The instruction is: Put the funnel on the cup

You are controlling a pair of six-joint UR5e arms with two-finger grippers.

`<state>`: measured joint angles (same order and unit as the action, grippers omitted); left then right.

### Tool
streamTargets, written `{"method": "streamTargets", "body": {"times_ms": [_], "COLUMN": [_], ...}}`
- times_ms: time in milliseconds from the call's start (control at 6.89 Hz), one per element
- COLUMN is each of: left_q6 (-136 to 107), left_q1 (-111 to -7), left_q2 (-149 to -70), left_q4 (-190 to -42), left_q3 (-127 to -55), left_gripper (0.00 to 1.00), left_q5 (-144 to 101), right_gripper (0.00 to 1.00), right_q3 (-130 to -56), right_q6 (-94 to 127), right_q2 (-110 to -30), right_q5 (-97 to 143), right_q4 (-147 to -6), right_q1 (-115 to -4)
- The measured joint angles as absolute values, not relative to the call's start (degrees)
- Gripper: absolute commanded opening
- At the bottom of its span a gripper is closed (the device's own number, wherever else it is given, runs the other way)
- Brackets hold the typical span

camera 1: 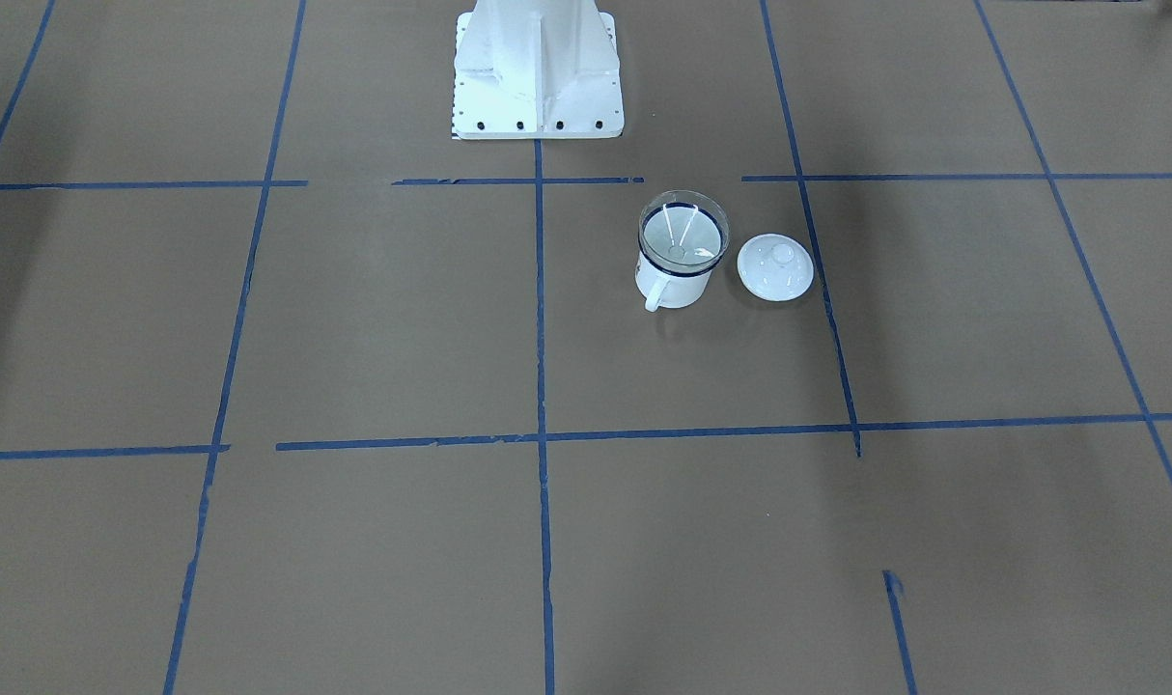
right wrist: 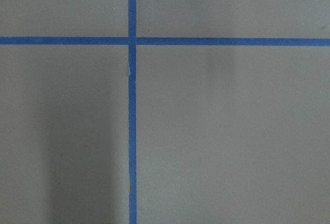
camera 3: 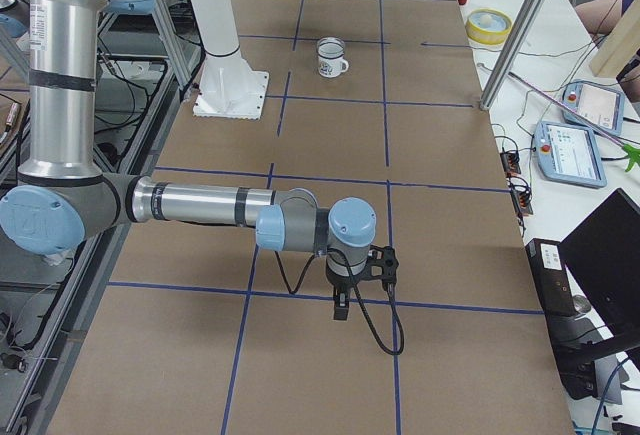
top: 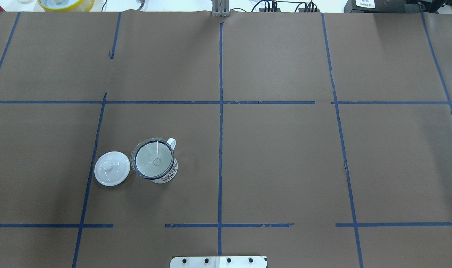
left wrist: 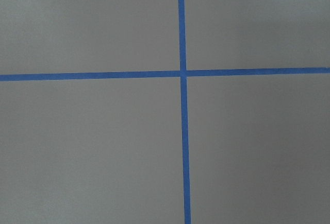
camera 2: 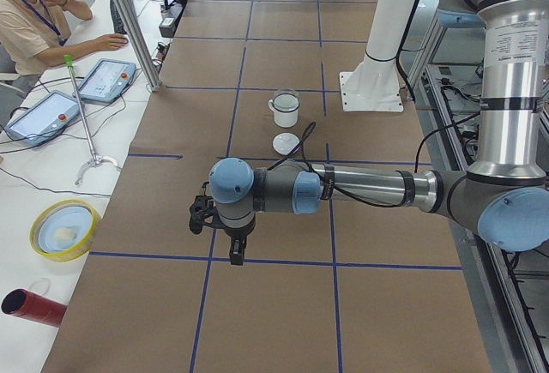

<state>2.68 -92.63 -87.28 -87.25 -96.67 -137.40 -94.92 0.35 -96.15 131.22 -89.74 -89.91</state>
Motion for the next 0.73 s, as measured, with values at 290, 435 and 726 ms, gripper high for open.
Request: {"method": "streamTargets", "body": {"times_ms": [290,435,726], "left_q6": [2.6,2.6,2.7], "left_q1": [-92.7,-92.7,-92.7], "left_q2": [-86.8,-86.8,-86.8], "left_q4": [-87.2,-86.9,-86.5], "left_q3": [-97.0,-97.2,-97.3], "left_gripper": [1.00,1.00,1.00], "left_q5": [-137.2,-137.1,-137.1], "right_gripper": [1.00,1.00,1.00], "right_q3": [-94.9,-94.9,-94.9], "right_q6": [0.4,0.4,0.4], "right_q2": [-96.2,-96.2,-96.2], "right_q5": [131.2,131.2,131.2], "right_q4": [-89.7,-89.7,-89.7], "right_q1": [-89.9,-89.9,-89.9]}}
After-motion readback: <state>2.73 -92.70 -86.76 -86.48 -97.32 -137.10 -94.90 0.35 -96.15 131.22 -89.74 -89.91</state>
